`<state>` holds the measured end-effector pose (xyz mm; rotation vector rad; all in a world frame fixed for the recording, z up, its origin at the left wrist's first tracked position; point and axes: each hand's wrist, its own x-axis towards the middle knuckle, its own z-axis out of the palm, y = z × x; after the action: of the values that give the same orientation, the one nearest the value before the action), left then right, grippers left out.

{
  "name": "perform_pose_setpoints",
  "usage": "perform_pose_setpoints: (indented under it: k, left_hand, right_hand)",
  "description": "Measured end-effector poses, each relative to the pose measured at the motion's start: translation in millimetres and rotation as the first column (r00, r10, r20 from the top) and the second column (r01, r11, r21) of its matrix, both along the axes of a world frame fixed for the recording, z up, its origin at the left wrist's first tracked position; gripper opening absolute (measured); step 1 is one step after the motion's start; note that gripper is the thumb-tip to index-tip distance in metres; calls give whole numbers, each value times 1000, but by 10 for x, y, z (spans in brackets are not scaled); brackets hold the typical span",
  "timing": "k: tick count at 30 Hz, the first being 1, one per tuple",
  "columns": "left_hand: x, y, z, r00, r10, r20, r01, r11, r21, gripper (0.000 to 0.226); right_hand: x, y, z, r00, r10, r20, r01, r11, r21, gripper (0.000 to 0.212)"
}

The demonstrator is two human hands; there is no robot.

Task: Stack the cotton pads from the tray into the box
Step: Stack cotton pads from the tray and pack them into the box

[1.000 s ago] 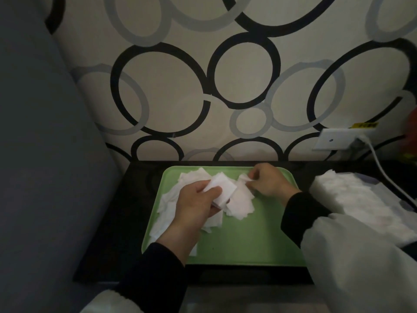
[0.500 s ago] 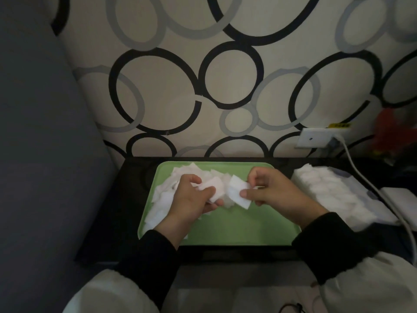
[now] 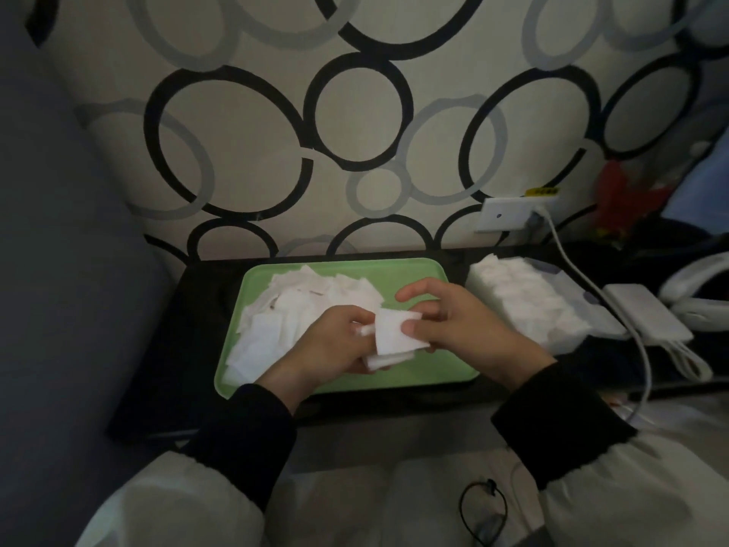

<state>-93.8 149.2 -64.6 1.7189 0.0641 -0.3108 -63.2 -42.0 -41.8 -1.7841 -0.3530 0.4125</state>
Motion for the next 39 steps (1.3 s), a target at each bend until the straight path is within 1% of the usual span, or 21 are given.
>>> perform_pose_setpoints:
  k: [4, 8, 13, 16, 19, 21, 22, 24, 25, 27, 29, 31, 33, 35, 36, 37, 39]
  left_hand:
    - [-45, -49, 42, 1000, -8, 29, 8, 1000, -4, 14]
    - [-84, -85, 75, 1000, -6, 21, 7, 999, -37, 18]
    - [-94, -156, 114, 1000, -24, 3, 24, 999, -26, 26]
    - [-90, -204, 139, 1000, -14, -5, 13, 1000, -20, 24]
    - [-59, -278, 156, 997, 23, -67, -27, 998, -54, 22]
    - [-25, -347, 154, 994, 24, -108, -35, 994, -100, 29]
    - [-21, -376, 149, 996, -7, -89, -2, 995, -96, 30]
    - [-9, -453, 124, 998, -58, -9, 57, 996, -70, 24]
    - [11, -488, 104, 999, -39, 19, 40, 997, -68, 22]
    - [77, -582, 70, 998, 35, 48, -31, 996, -84, 20]
    - [148, -697, 54, 995, 73, 64, -66, 992, -103, 19]
    - [203, -836, 63, 994, 92, 59, -83, 987, -140, 18]
    - [253, -1003, 82, 992, 109, 67, -97, 983, -157, 14]
    - [299, -1146, 74, 988, 111, 111, -99, 990, -104, 9]
    - [323, -1208, 49, 984, 101, 149, -94, 994, -51, 8]
    - [363, -1292, 12, 976, 89, 197, -94, 995, 17, 7]
    - [469, -1440, -89, 950, 79, 302, -133, 978, 163, 10]
  right_hand:
    - [13, -45, -14, 1000, 8, 2, -8, 1000, -29, 35]
    - [20, -73, -24, 1000, -18, -7, 18, 1000, -25, 37]
    - [59, -145, -52, 999, -24, -25, 23, 999, -41, 38]
    - [82, -193, -75, 999, -38, -20, 37, 998, -43, 36]
    - [90, -239, -88, 999, -55, 1, 54, 996, -72, 33]
    - [109, -302, -101, 995, -86, 44, 90, 989, -117, 32]
    - [124, -330, -113, 992, -100, 82, 111, 983, -149, 33]
    - [151, -400, -136, 981, -125, 147, 154, 967, -204, 34]
    - [158, -429, -137, 980, -131, 147, 160, 964, -212, 33]
    - [164, -515, -125, 990, -119, 80, 132, 975, -181, 27]
    - [174, -621, -106, 994, -104, 41, 109, 983, -145, 17]
    - [190, -743, -77, 988, -152, 14, 153, 986, -68, 12]
    - [233, -922, -47, 964, -267, -13, 267, 963, 28, 18]
    - [292, -1132, -23, 927, -372, -53, 376, 921, 103, 20]
    - [325, -1241, -29, 910, -411, -53, 415, 903, 111, 18]
    - [364, -1366, -44, 897, -442, -31, 443, 892, 91, 17]
    - [422, -1560, -74, 882, -469, 52, 470, 883, -11, 12]
